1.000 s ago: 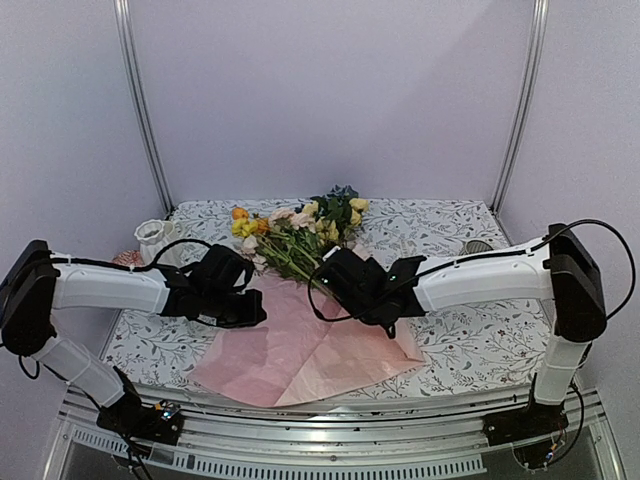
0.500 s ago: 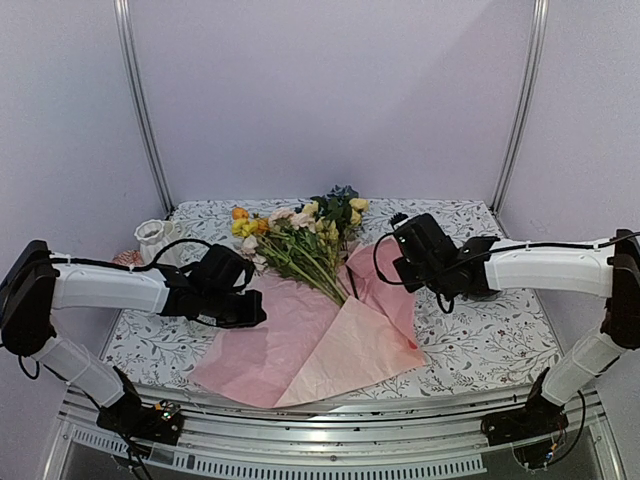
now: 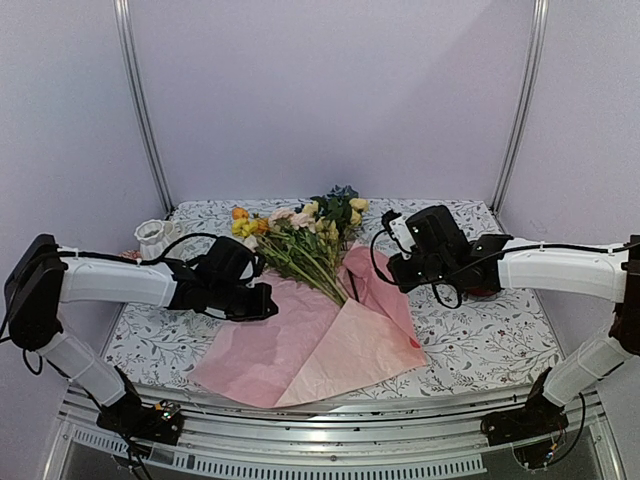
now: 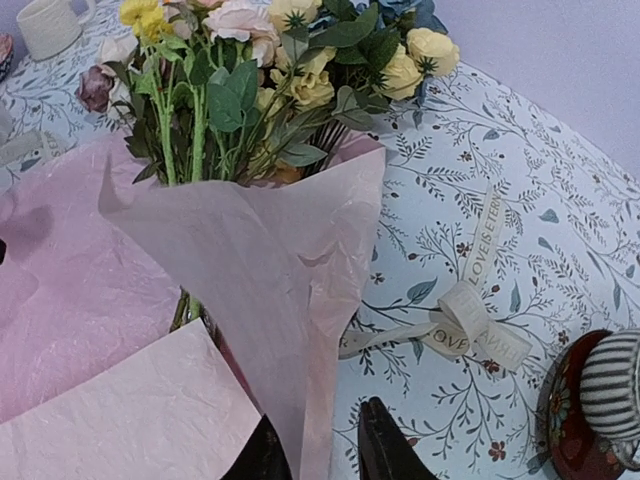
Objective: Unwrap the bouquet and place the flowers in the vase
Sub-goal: Unfold the two-thirds folded wrapping paper into folded wrapping paper.
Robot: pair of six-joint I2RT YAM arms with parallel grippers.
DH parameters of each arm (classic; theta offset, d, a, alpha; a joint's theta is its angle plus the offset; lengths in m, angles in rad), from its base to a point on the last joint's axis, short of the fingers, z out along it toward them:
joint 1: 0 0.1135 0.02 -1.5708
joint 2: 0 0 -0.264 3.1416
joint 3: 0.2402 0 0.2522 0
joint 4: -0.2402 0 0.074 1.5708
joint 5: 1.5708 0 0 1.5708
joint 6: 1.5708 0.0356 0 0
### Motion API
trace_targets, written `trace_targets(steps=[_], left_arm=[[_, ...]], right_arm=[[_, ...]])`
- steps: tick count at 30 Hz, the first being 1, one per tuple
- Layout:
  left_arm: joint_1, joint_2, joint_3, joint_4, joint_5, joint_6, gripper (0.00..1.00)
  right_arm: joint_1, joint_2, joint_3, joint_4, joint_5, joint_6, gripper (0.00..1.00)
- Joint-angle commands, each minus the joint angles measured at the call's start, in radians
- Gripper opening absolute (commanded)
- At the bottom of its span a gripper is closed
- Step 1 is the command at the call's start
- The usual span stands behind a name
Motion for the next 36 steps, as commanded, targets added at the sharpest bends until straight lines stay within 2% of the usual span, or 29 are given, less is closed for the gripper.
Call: trace_targets(steps=[1, 3, 5, 17, 28, 36], left_arm=[[-0.001, 0.019, 0.023, 0.016, 0.013, 0.019, 0.0], [-0.001, 0.022, 0.02, 0.017, 0.013, 0.019, 0.0], [-0.002, 0.027, 0.017, 0.017, 0.009, 0.019, 0.0], [0.001, 0.091, -0.013, 0.015, -0.03, -0.01, 0.0], [0.001, 0.13, -0.037, 0.019, -0.05, -0.023, 0.0], [0.001, 0.141, -0.044, 0.014, -0.057, -0.032, 0.0]], right_arm=[[-0.006, 0.01, 0.018, 0.021, -0.076, 0.001, 0.15], [-0.005, 0.015, 0.028, 0.014, -0.093, -0.005, 0.05], [-0.005, 0.016, 0.033, 0.012, -0.098, -0.007, 0.03], [-0.093, -0.061, -0.016, 0.047, -0.2, 0.031, 0.03], [-0.299, -0.132, -0.133, 0.131, -0.377, 0.1, 0.02], [-0.446, -0.194, -0.297, 0.249, -0.392, 0.247, 0.02]])
